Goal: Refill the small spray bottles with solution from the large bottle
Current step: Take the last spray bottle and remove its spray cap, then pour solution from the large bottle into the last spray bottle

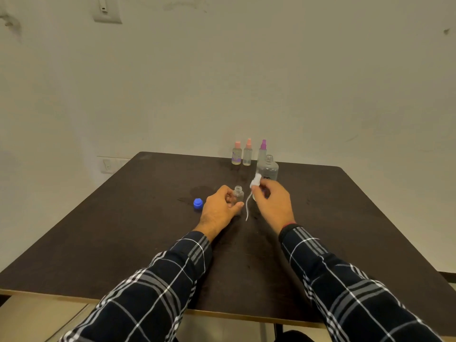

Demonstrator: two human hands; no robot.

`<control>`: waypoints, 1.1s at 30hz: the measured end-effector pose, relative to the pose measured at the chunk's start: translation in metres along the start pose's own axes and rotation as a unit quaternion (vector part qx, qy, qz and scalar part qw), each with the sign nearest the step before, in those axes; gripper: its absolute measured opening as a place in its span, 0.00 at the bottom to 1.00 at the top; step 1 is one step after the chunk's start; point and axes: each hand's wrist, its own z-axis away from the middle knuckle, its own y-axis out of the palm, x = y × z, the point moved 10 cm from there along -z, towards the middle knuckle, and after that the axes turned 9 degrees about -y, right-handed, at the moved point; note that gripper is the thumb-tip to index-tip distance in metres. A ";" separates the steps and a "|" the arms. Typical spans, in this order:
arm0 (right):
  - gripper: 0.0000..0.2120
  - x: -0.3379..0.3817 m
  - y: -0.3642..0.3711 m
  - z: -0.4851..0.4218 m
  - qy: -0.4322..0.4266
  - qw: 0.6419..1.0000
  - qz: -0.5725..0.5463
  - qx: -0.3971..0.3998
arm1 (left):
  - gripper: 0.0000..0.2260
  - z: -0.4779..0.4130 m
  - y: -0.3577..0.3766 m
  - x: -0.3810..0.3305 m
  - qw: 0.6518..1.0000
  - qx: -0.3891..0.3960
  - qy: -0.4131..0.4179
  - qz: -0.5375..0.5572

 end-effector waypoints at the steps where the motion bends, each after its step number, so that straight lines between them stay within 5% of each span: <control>1: 0.08 -0.007 0.007 0.002 0.020 0.999 0.036 0.026 | 0.10 0.000 0.000 0.000 1.000 -0.001 0.000 0.003; 5: 0.10 -0.032 0.034 0.005 0.117 0.980 0.100 0.126 | 0.10 -0.001 0.001 0.000 1.000 -0.006 0.005 -0.003; 9: 0.15 -0.042 0.043 0.002 0.139 0.973 0.129 0.133 | 0.10 -0.001 0.002 0.001 1.000 -0.004 0.012 0.011; 15: 0.07 -0.026 -0.019 0.008 0.102 0.981 0.124 -0.112 | 0.11 -0.002 0.002 0.003 1.000 0.000 0.011 0.014; 17: 0.17 -0.034 -0.029 0.004 0.111 0.979 0.086 -0.146 | 0.10 -0.002 0.002 0.002 1.000 0.002 0.009 0.011; 20: 0.36 -0.049 -0.023 -0.014 0.123 0.986 0.034 -0.103 | 0.10 -0.004 0.002 0.001 1.000 0.007 0.010 0.005; 23: 0.45 -0.055 -0.006 -0.033 0.120 0.992 -0.020 -0.020 | 0.11 -0.004 0.002 0.000 1.000 0.015 0.013 -0.003; 29: 0.36 -0.056 0.005 -0.047 0.100 0.994 0.000 0.051 | 0.22 -0.002 0.003 -0.006 0.997 0.022 0.033 -0.062; 33: 0.35 -0.047 0.009 -0.050 0.076 0.993 0.010 0.087 | 0.19 -0.002 0.004 -0.007 0.997 0.030 0.034 -0.064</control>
